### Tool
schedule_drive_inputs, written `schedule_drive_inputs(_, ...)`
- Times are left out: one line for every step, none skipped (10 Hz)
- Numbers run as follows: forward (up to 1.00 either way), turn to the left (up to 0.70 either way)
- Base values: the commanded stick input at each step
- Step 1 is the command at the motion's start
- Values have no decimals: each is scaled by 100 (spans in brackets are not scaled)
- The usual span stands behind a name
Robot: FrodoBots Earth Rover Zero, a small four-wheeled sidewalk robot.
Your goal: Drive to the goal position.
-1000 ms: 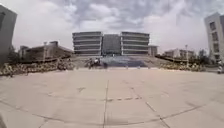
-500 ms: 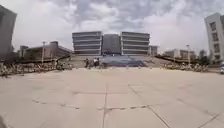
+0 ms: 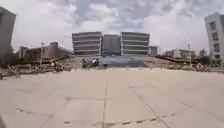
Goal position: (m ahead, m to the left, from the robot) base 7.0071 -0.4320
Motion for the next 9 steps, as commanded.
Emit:
schedule_drive_inputs(70,0)
schedule_drive_inputs(70,0)
schedule_drive_inputs(70,0)
schedule_drive_inputs(70,0)
schedule_drive_inputs(70,0)
schedule_drive_inputs(70,0)
schedule_drive_inputs(70,0)
schedule_drive_inputs(70,0)
schedule_drive_inputs(70,0)
